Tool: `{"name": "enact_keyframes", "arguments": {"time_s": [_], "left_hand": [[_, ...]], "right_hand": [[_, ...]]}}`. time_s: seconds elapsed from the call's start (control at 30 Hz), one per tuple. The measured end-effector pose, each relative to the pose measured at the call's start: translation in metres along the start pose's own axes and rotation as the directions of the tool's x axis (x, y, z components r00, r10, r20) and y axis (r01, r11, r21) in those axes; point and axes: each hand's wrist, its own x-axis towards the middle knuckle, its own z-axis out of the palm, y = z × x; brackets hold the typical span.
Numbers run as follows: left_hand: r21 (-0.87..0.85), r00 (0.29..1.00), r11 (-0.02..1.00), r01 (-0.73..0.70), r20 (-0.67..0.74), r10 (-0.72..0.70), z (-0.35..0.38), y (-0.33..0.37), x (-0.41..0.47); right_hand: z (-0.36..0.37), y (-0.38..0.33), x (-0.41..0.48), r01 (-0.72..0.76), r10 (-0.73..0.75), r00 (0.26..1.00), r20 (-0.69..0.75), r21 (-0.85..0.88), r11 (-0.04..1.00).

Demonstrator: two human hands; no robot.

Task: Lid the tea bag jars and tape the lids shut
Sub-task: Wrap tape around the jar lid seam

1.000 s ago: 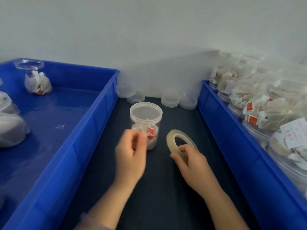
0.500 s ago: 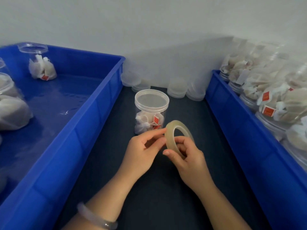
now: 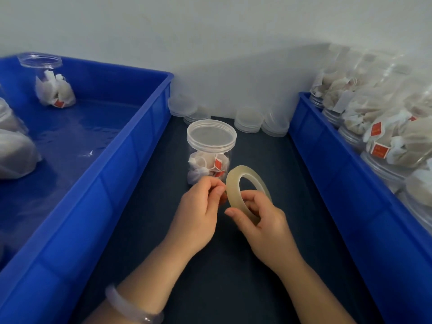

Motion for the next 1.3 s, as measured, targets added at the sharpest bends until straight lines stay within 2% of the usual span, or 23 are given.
{"name": "enact_keyframes", "arguments": {"time_s": [0.17, 0.23, 0.37, 0.53, 0.77, 0.93, 1.1, 1.3], "left_hand": [[-0.222, 0.999, 0.975, 0.015, 0.04, -0.006, -0.004, 0.004, 0.001], [-0.249, 1.0, 0.968, 0.007, 0.017, -0.003, -0.006, 0.003, 0.002], [-0.162, 0.998, 0.986, -0.042, -0.062, 0.032, -0.005, 0.001, 0.001], [-0.042, 0.996, 0.995, -0.087, -0.04, 0.085, 0.0, 0.002, -0.002], [-0.082, 0.996, 0.996, -0.036, -0.082, 0.029, -0.002, 0.001, -0.001], [-0.11, 0.999, 0.993, -0.042, -0.01, 0.041, -0.001, 0.003, -0.002], [-0.19, 0.998, 0.982, -0.023, 0.054, 0.034, -0.006, 0.006, -0.001], [-0.197, 0.996, 0.98, -0.007, -0.088, -0.01, 0.0, 0.008, -0.001]], "right_hand": [[-0.002, 0.0, 0.001, -0.015, 0.016, 1.0, -0.015, 0.075, 0.997], [-0.002, 0.0, 0.0, -0.011, 0.012, 1.0, -0.007, 0.087, 0.996], [0.0, 0.0, -0.001, -0.01, 0.01, 1.0, 0.002, 0.078, 0.997], [-0.001, -0.002, 0.001, -0.007, 0.008, 1.0, -0.029, 0.044, 0.999], [-0.001, 0.003, 0.002, -0.044, 0.043, 0.995, -0.084, -0.01, 0.999], [0.001, 0.001, 0.004, -0.052, 0.037, 0.985, -0.167, -0.083, 0.995], [0.002, -0.001, 0.008, -0.037, 0.008, 0.992, -0.122, -0.23, 0.972], [-0.013, -0.014, 0.022, -0.036, 0.019, 0.998, -0.063, -0.282, 0.959]]}}
